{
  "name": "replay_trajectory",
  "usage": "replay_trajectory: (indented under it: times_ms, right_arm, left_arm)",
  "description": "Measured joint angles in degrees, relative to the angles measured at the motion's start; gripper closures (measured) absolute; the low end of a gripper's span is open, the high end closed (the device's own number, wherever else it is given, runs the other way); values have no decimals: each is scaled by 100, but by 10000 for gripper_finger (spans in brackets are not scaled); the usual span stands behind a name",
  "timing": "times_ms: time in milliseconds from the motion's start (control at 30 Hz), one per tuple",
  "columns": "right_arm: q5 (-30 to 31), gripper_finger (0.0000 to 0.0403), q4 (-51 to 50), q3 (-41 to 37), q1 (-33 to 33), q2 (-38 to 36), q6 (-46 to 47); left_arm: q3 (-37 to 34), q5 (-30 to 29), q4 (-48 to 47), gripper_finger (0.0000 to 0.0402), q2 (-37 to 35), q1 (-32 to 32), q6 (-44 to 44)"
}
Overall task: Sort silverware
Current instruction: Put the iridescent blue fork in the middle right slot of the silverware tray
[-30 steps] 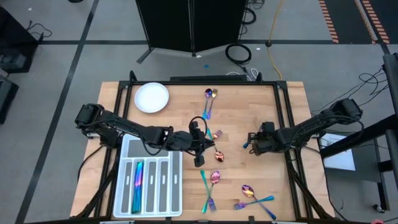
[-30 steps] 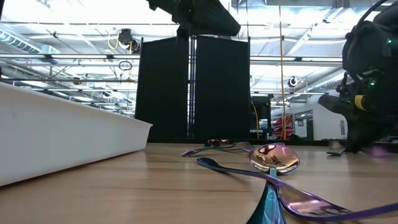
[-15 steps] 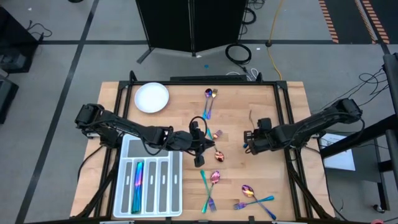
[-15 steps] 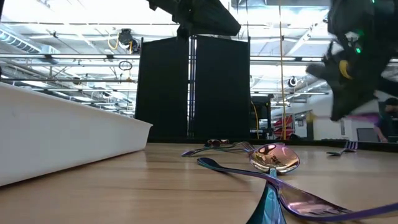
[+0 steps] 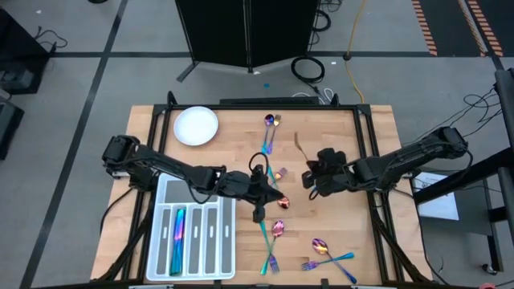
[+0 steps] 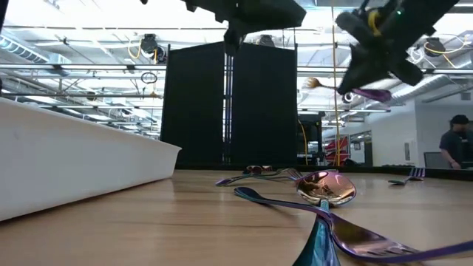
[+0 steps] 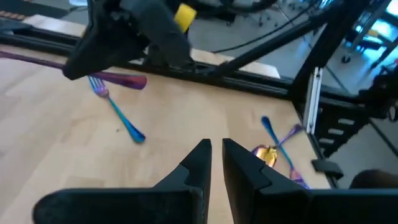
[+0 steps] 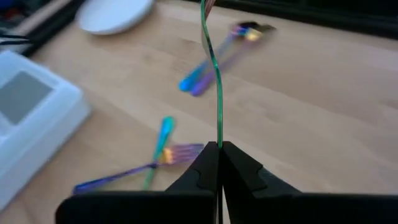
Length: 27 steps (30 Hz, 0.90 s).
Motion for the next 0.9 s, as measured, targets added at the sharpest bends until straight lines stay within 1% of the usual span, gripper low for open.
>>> replay_trajectory:
  times_ms: [133, 200, 367, 400, 500, 600, 633, 733, 833, 900]
  right_arm:
    - [-33, 403, 703, 0, 0, 1, -746]
    - [-133, 403, 1031, 0, 20, -1, -1103]
    - [-203, 403, 1582, 0, 268, -4, -1664]
    - [-212, 403, 1669, 0, 334, -6, -1740]
    - [-211, 403, 1908, 0, 527, -8, -1895]
    - [-210, 403, 2176, 0, 676, -8, -2068]
    - [-203, 403, 2327, 0, 713, -8, -2154]
    - [-167, 403, 2852, 0, 763, -10, -2575]
    - [-257, 403, 3363, 0, 763, 7, -3099]
    - [-507, 403, 3607, 0, 763, 30, -3328]
  left_arm:
    - [0, -247, 456, 362, 306, -73, -300]
    - [0, -350, 897, 362, 507, -132, -224]
    - [-60, -444, 1487, 362, 712, -161, 67]
    - [-163, -475, 1768, 362, 708, -160, 79]
    - [-704, -481, 3103, 362, 668, -151, 15]
    - [-1248, -533, 4298, 362, 647, -113, -432]
    - [-1399, -681, 4538, 362, 643, -83, -694]
    - [-1561, -1043, 4742, 362, 673, -47, -1397]
    - [-1486, -859, 4784, 362, 675, -73, -1374]
    - [-1417, -640, 4843, 362, 675, -68, -1131]
